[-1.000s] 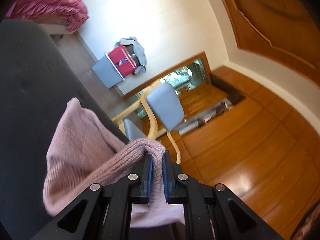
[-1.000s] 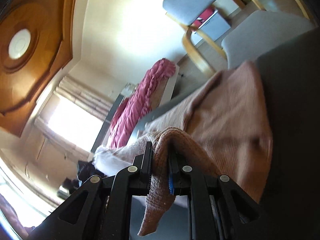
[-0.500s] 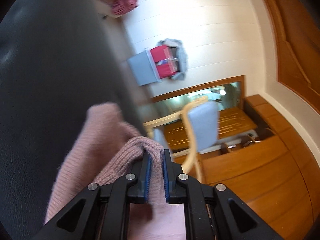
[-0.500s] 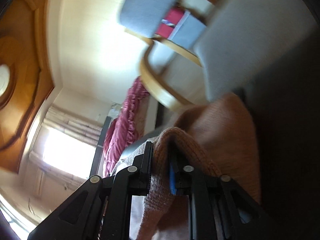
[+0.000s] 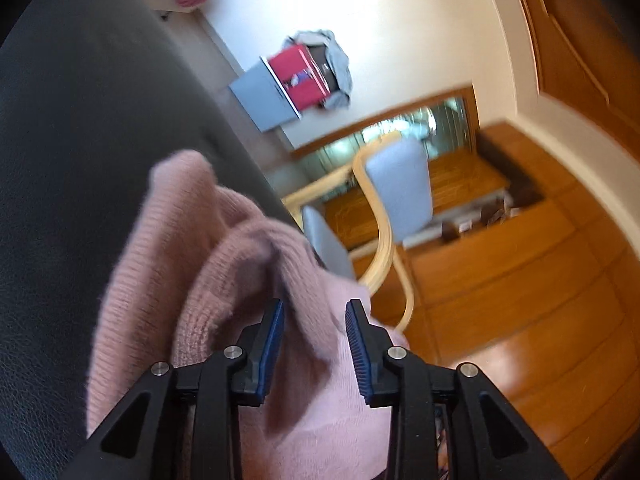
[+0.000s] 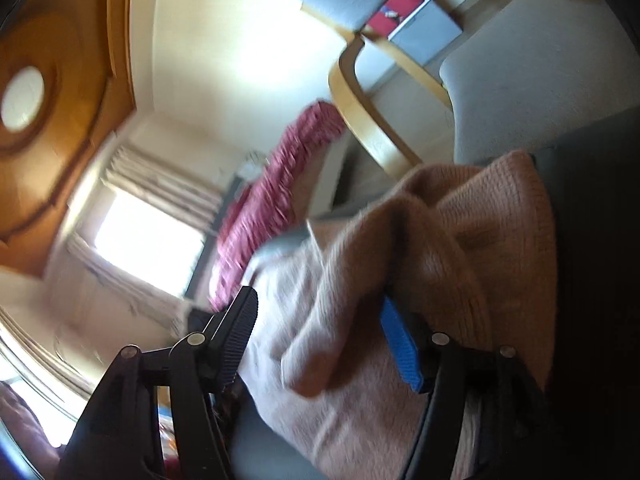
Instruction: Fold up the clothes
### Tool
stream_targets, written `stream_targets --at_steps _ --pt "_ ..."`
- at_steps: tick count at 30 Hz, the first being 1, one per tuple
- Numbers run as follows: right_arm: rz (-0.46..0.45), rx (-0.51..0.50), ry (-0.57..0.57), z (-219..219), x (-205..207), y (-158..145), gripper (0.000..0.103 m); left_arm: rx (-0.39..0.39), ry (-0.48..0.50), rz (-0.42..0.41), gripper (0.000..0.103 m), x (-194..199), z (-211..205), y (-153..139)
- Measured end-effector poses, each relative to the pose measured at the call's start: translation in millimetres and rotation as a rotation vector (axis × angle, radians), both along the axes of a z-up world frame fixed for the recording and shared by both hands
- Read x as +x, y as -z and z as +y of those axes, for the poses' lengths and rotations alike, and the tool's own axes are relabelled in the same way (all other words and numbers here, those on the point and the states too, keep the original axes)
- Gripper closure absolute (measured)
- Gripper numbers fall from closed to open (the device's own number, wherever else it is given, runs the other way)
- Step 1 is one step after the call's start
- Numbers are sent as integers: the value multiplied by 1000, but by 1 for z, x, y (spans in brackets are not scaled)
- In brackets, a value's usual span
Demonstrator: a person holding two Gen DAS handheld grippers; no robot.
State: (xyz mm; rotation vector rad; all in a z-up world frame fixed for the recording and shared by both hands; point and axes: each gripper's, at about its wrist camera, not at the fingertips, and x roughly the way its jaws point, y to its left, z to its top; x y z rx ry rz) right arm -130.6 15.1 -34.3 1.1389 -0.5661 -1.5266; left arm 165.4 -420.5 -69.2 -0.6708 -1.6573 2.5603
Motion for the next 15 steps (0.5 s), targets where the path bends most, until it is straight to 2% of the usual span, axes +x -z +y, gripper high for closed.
stream_targets --at_steps 7,9,12,15 --pt "29 127 -15 -17 11 -3 37 -100 87 -144 70 -16 23 -18" --pt "65 181 -9 -20 20 -6 38 -125 98 -180 70 -17 30 -21" --pt "171 290 -11 -33 36 -13 55 -156 98 -212 70 -19 40 -27" --pt "213 319 -27 -43 44 -15 55 -198 99 -239 70 -19 48 -30"
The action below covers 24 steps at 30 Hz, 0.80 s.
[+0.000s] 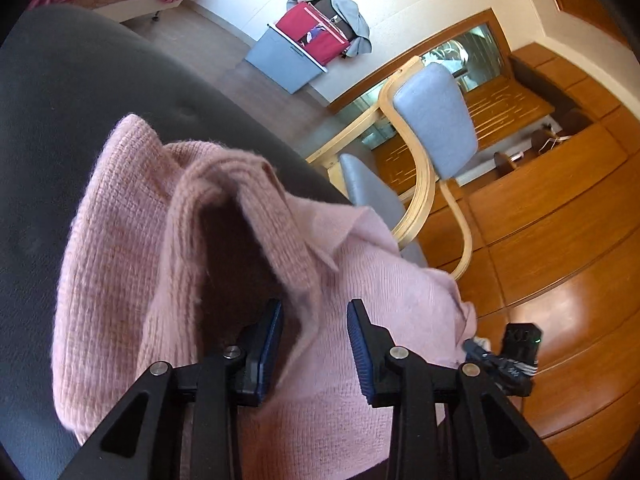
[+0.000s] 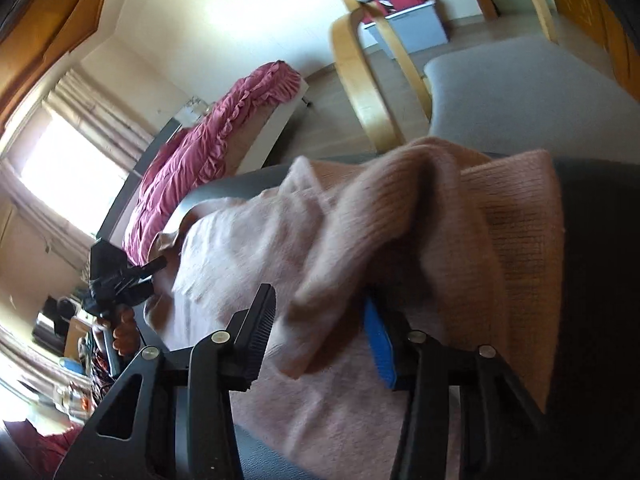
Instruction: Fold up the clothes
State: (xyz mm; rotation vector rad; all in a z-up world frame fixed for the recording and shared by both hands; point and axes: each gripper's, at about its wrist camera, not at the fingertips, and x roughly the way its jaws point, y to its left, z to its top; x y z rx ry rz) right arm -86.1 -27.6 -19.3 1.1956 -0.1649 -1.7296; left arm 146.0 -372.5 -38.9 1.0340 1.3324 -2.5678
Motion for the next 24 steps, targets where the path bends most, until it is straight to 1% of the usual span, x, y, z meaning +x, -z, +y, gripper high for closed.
stream_targets --at_steps 2,5,6,7,8,9,10,11,13,15,17,18,21,24 --pt "10 11 -10 -5 3 1 55 -29 -6 -16 70 1 3 0" --pt "26 27 -24 -13 7 3 55 -41 -29 -16 70 2 6 3" --pt "31 33 -29 -16 9 3 65 -35 -30 -8 70 2 7 4" --pt "36 38 -33 -19 10 4 85 -27 -28 2 72 2 6 3" --pt "41 43 -38 -21 12 4 90 -18 -26 12 73 1 6 3" --pt "46 49 -43 -24 13 5 92 -10 -24 22 76 1 6 2" --pt "51 54 -48 -27 15 6 98 -2 -23 33 87 1 5 2" --pt "51 50 -51 -27 16 6 98 7 -21 43 93 1 5 1" --pt "34 8 -50 -23 14 1 98 24 -17 63 95 1 4 0" --pt "6 -48 -39 -17 7 -5 98 94 -48 104 96 2 -7 -2" --pt "-25 -105 -27 -13 -2 -10 98 181 -89 153 101 3 -23 -2" --pt "-39 -130 -21 -12 -7 -12 98 226 -111 179 101 3 -31 -2" --pt "-89 -203 4 -14 -26 -15 98 271 -138 212 101 -8 -45 -5" --pt "-143 -258 38 -19 -47 -9 98 305 -156 242 101 -22 -57 -8"
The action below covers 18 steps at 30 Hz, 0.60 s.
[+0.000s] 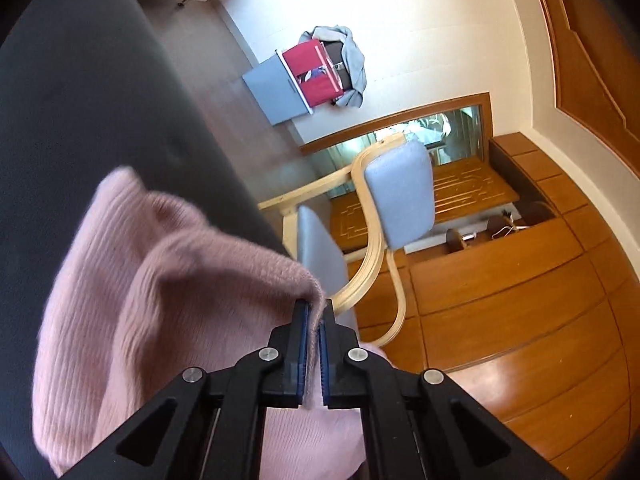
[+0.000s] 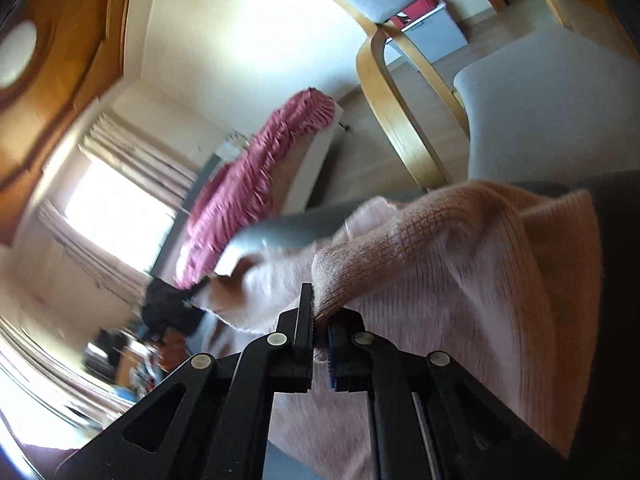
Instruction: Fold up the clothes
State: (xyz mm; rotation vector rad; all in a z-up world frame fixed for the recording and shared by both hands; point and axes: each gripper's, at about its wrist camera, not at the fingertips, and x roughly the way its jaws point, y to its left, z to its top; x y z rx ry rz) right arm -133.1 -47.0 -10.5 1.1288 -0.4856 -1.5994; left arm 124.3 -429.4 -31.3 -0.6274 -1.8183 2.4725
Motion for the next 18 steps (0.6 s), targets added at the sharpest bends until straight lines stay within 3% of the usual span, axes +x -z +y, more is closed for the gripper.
stream_targets --at_steps 4,7,9,13,15,18 --pt "-76 -69 43 -7 -28 10 98 43 -34 28 101 -19 -11 5" --pt "-117 -89 81 -15 -49 22 98 77 -75 -15 94 -25 -23 18" --pt "-93 -74 113 -11 -53 22 94 99 -104 -48 83 -28 -31 27" --pt "-15 -33 186 1 -56 16 86 124 -156 -101 81 -30 -45 42" --pt "25 -12 222 7 -57 13 82 37 -157 -110 81 -20 -44 32" --pt "114 32 274 18 -54 4 59 -200 -179 -137 78 4 -30 9"
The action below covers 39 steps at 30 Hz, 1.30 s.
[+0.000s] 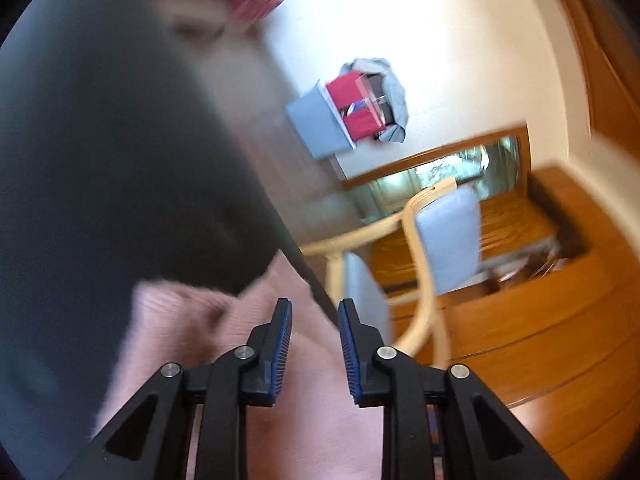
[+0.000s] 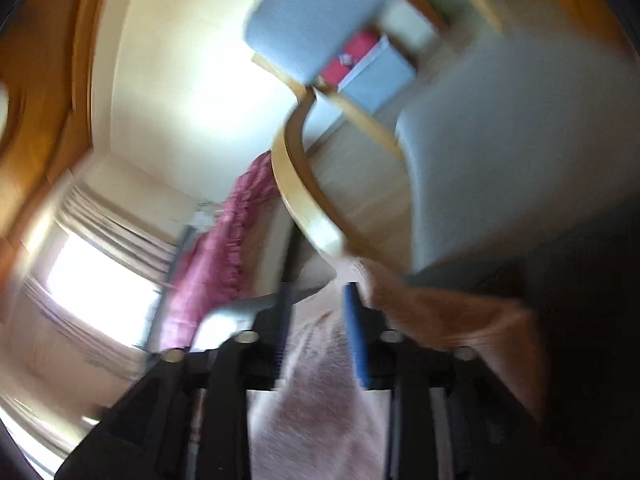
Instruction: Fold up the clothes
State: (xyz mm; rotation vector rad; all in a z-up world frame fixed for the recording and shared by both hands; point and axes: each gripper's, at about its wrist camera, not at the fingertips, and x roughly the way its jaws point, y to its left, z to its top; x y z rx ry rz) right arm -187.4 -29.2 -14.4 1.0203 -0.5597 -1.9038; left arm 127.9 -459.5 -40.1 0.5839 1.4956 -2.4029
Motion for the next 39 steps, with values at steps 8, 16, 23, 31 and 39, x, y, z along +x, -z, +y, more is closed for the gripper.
stream_targets --at_steps 8,16,23,31,39 --pt "249 187 24 73 59 -18 55 -134 93 -68 76 51 31 22" --pt "134 241 -66 67 57 17 54 -186 135 -71 75 61 44 23" --pt "81 210 -96 72 53 30 54 -119 142 -8 75 65 36 29" --pt "77 152 -141 70 58 28 55 -208 160 -57 74 59 46 23" --pt "125 263 -190 51 69 26 61 -332 249 -161 75 49 59 14"
